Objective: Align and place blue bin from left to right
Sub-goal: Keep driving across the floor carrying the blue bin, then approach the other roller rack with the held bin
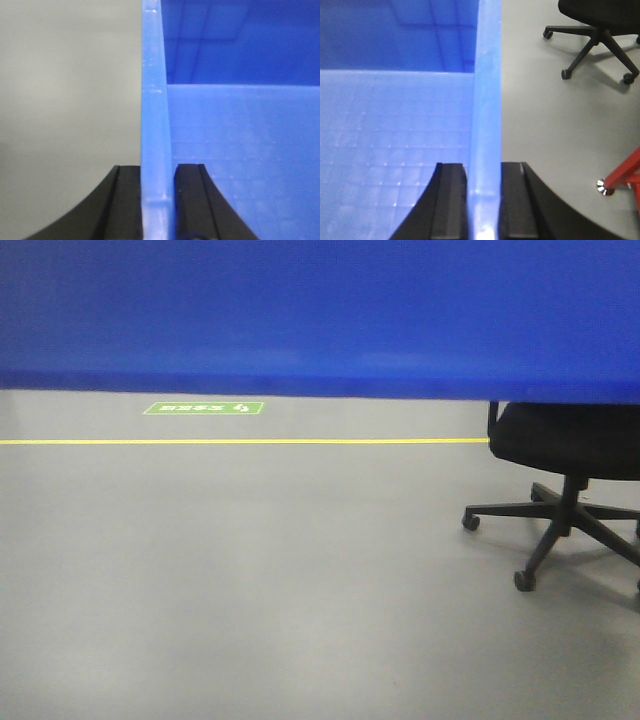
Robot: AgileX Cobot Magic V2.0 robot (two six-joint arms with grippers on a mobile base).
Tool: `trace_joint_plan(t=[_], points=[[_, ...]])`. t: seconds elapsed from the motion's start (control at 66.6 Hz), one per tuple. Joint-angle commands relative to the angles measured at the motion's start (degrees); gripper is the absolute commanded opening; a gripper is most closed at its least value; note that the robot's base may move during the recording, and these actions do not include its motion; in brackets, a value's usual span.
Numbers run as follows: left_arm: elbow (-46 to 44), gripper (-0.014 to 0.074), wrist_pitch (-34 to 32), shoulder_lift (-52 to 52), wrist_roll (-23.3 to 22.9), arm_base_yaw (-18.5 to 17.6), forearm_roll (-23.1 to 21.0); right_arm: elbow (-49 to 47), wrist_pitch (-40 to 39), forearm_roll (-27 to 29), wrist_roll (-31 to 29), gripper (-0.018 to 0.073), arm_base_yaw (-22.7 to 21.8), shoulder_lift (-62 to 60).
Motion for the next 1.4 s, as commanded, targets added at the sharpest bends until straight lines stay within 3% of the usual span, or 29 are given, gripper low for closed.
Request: trace_joint_plan(t=[0.0,1.381], points=[[-0.6,-0.0111,-4.1,-1.1,0.3,-0.5,3.1,-0.6,-4.0,-2.4,-1.0,-0.0078,0.2,-0.9],[-0.6,-0.0111,-4.1,-1.1,0.3,-0.5,3.1,-0.6,-4.0,-2.4,-1.0,-0.0078,0.2,-0.9]])
